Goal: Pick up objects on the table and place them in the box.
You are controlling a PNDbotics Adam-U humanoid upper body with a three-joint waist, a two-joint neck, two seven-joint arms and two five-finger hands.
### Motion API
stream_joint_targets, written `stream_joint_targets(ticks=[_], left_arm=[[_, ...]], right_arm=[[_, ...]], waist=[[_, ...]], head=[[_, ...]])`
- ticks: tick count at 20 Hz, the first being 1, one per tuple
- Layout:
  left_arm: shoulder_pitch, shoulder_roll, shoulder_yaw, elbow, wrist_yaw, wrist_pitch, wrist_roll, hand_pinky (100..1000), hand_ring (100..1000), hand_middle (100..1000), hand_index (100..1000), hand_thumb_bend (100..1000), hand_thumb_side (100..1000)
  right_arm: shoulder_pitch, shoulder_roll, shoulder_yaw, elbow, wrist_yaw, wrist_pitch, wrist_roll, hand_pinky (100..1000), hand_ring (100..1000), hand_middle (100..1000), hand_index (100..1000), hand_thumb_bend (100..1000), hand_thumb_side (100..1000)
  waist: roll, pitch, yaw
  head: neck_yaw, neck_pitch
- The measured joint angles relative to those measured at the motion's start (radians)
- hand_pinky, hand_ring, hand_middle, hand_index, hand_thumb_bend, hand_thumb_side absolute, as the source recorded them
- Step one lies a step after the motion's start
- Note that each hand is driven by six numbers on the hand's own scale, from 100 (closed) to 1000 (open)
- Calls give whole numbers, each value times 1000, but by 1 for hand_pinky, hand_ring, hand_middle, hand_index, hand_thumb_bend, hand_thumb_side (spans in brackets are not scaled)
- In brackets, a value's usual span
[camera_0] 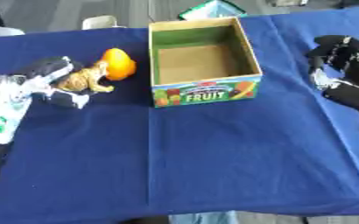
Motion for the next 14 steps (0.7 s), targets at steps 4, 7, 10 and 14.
stream_joint_targets(ticks=[4,7,10,14], left_arm=[[-56,0,-1,-3,-18,-12,11,671,484,458,726,100,246],[-101,-14,-5,10,-49,-28,26,671,486,459,728,100,246],[-140,-38,-9,33,-86,-46,45,671,492,461,730,100,246],[-202,-91,-13,84,-157,-65,86,672,496,464,731,100,246]], right_arm=[[0,0,5,0,0,2,4,712,708,580,769,100,100],[0,0,10,0,-1,2,7,712,708,580,769,100,100],[-2,0,17,0,-1,2,13,712,708,580,768,100,100],[-18,0,29,0,-2,1,26,712,708,580,768,100,100]], waist=[[2,-6,-11],[3,-9,-21],[7,-9,-43],[16,-8,-84]], head=[[0,0],[5,0],[14,0],[36,0]])
